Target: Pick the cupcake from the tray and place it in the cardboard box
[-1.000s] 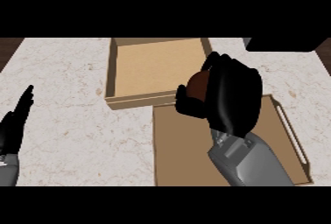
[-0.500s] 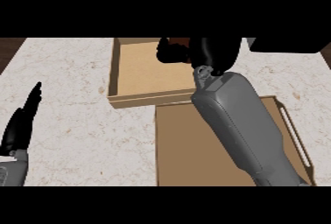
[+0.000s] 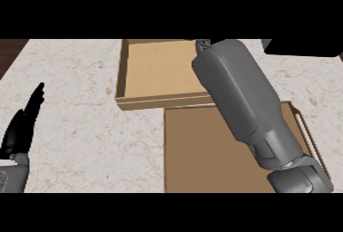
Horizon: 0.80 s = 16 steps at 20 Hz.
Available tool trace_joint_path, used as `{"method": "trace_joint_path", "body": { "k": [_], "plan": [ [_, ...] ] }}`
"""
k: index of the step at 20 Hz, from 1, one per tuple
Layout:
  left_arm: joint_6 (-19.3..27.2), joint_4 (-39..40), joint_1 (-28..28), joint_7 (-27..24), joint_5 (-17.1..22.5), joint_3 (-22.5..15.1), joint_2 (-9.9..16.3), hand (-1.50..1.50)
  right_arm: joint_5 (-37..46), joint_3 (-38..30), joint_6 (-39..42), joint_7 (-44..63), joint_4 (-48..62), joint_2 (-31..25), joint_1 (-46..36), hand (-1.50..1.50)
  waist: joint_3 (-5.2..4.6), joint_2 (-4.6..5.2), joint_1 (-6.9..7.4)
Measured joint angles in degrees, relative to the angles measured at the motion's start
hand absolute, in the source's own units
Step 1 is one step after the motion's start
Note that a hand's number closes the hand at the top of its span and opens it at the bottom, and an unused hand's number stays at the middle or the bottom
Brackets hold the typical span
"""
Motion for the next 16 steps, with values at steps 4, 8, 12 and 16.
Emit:
{"method": "trace_joint_path", "body": {
  "k": [4, 8, 12, 16],
  "plan": [
    [-0.1, -0.3, -0.7, 0.4, -0.4, -0.6, -0.5, 0.0, -1.5, -3.5, -5.1, -4.1, 10.3, -0.5, -3.4, 1.5, 0.0, 0.33, 0.5],
    [-0.3, 0.4, -1.7, 0.4, -0.5, -0.8, -0.6, 0.0, -1.0, -5.7, -8.9, -4.6, 18.8, -1.2, -6.2, 1.5, -0.03, 0.75, 1.13],
    [-0.7, 0.0, -2.2, 0.4, -0.3, -0.8, -0.5, 0.0, -3.6, -9.7, -13.1, -5.7, 23.6, -1.3, -6.0, -1.5, 0.01, 1.1, 1.83],
    [-0.3, 0.3, -2.9, 0.3, -0.8, -1.3, -1.1, 0.0, -6.0, -12.8, -15.9, -8.0, 27.2, -1.4, -6.6, -1.5, 0.03, 1.36, 2.19]
  ]
}}
